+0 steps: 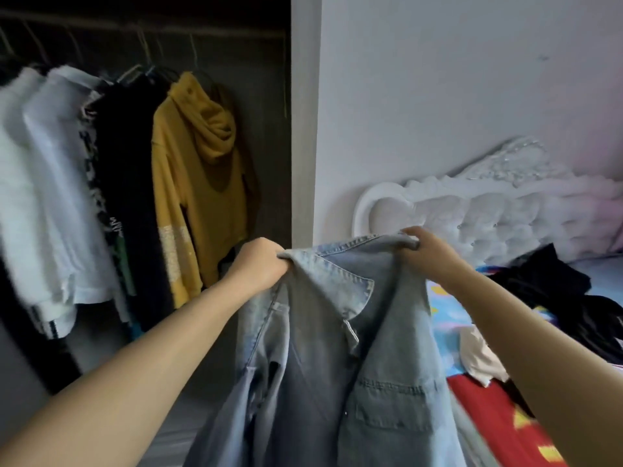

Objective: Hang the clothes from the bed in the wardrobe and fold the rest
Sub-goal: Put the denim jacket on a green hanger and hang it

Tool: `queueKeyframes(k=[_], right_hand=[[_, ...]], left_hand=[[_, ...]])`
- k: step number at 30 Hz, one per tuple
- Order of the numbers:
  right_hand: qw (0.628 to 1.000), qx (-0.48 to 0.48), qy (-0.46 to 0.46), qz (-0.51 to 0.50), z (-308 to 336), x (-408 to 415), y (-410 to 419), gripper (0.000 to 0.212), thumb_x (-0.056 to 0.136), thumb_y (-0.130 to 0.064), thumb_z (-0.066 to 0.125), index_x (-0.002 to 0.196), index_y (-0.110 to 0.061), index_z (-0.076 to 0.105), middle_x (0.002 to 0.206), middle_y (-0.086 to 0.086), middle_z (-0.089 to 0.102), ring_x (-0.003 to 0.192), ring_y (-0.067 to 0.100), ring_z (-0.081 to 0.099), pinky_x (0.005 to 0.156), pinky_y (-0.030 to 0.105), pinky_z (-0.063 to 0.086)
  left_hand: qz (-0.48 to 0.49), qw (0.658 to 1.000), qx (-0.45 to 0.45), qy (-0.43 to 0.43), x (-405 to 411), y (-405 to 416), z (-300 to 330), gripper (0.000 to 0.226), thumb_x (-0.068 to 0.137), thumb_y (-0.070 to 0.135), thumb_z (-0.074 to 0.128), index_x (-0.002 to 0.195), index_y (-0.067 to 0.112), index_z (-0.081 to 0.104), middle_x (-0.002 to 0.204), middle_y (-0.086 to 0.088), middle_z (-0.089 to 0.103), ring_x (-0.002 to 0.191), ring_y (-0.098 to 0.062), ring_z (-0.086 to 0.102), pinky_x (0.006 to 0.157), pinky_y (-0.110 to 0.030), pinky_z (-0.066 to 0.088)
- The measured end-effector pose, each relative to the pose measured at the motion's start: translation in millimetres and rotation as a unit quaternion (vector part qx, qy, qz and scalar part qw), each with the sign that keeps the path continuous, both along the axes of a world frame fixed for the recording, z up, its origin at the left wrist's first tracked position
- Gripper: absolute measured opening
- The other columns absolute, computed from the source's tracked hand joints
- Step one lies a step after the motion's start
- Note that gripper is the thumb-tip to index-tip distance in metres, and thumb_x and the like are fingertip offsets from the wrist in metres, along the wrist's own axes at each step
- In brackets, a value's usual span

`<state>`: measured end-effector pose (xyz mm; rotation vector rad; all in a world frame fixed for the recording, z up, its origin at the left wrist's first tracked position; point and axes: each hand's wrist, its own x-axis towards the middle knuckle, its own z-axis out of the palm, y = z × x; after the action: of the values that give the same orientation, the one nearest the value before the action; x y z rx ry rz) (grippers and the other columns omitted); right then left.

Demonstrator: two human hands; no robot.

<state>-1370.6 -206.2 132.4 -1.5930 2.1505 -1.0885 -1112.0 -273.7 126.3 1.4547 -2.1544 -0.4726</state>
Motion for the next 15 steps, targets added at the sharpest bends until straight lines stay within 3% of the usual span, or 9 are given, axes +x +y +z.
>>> queueKeyframes(k=[2, 4, 5, 6, 8, 10, 13, 15], right_hand=[[0.990, 0.092, 0.022, 0.104, 9, 23, 13, 0.075, 0.087, -0.020, 0.066, 0.149, -0.019, 0.023, 0.117, 0.002, 0.050, 0.104, 0.019, 0.049, 0.081, 0.024, 0.039], [0.962, 0.157, 0.070, 0.211, 9, 61, 22, 0.095, 0.082, -0.045, 0.067, 0.152, -0.031, 0.005, 0.136, 0.000, 0.046, 0.128, 0.020, 0.043, 0.102, 0.028, 0.034], [0.957, 0.147, 0.098, 0.231, 6, 79, 23, 0.094, 0.080, -0.055, 0.065, 0.151, -0.033, 0.008, 0.141, 0.001, 0.044, 0.133, 0.024, 0.039, 0.108, 0.035, 0.033], [0.962, 0.109, 0.117, 0.220, 2, 96, 20, 0.085, 0.079, -0.059, 0.063, 0.147, -0.031, 0.021, 0.135, 0.002, 0.049, 0.126, 0.026, 0.045, 0.102, 0.038, 0.039], [0.979, 0.001, 0.125, 0.158, 4, 113, 6, 0.046, 0.087, -0.049, 0.060, 0.119, -0.018, 0.050, 0.101, 0.001, 0.058, 0.090, 0.020, 0.054, 0.070, 0.025, 0.043], [0.980, -0.047, 0.141, 0.130, 12, 123, -8, 0.018, 0.093, -0.031, 0.055, 0.093, -0.013, 0.055, 0.082, 0.001, 0.055, 0.071, 0.018, 0.048, 0.052, 0.020, 0.031], [0.978, -0.071, 0.143, 0.133, 28, 137, -28, 0.015, 0.094, -0.012, 0.045, 0.090, -0.010, 0.060, 0.082, 0.003, 0.056, 0.075, 0.019, 0.048, 0.053, 0.024, 0.027], [0.977, -0.087, 0.155, 0.120, 40, 151, -42, 0.020, 0.095, -0.009, 0.041, 0.096, -0.006, 0.061, 0.085, 0.005, 0.054, 0.079, 0.021, 0.046, 0.058, 0.023, 0.025]], left_hand=[[-0.012, 0.999, -0.012, 0.033, -7, 7, 15, 0.040, 0.083, 0.005, 0.051, 0.046, 0.014, 0.038, 0.052, -0.003, 0.038, 0.056, -0.020, 0.037, 0.053, -0.031, 0.024], [-0.026, 0.999, -0.010, 0.038, -13, 14, 25, 0.042, 0.085, 0.008, 0.053, 0.046, 0.014, 0.037, 0.052, -0.003, 0.037, 0.057, -0.020, 0.037, 0.054, -0.030, 0.025], [-0.036, 0.998, -0.012, 0.041, -16, 15, 30, 0.041, 0.086, 0.010, 0.054, 0.047, 0.013, 0.039, 0.052, -0.003, 0.038, 0.057, -0.020, 0.039, 0.053, -0.030, 0.026], [-0.042, 0.998, -0.021, 0.038, -18, 16, 33, 0.039, 0.086, 0.011, 0.055, 0.049, 0.011, 0.042, 0.053, -0.004, 0.040, 0.057, -0.021, 0.041, 0.052, -0.031, 0.027], [-0.044, 0.997, -0.052, 0.023, -19, 17, 39, 0.028, 0.087, 0.010, 0.053, 0.059, 0.007, 0.054, 0.061, -0.007, 0.047, 0.064, -0.023, 0.046, 0.056, -0.029, 0.030], [-0.035, 0.995, -0.090, 0.002, -9, 15, 38, 0.020, 0.091, 0.012, 0.050, 0.076, 0.006, 0.063, 0.072, -0.007, 0.053, 0.074, -0.022, 0.053, 0.061, -0.026, 0.032], [0.011, 0.979, -0.202, -0.010, 19, 3, 16, 0.006, 0.090, 0.023, 0.058, 0.088, 0.017, 0.059, 0.082, 0.000, 0.055, 0.079, -0.022, 0.057, 0.054, -0.027, 0.035], [0.053, 0.979, -0.196, 0.004, 44, -8, -15, 0.016, 0.086, 0.025, 0.061, 0.099, 0.019, 0.054, 0.093, 0.001, 0.056, 0.084, -0.022, 0.057, 0.062, -0.034, 0.044]])
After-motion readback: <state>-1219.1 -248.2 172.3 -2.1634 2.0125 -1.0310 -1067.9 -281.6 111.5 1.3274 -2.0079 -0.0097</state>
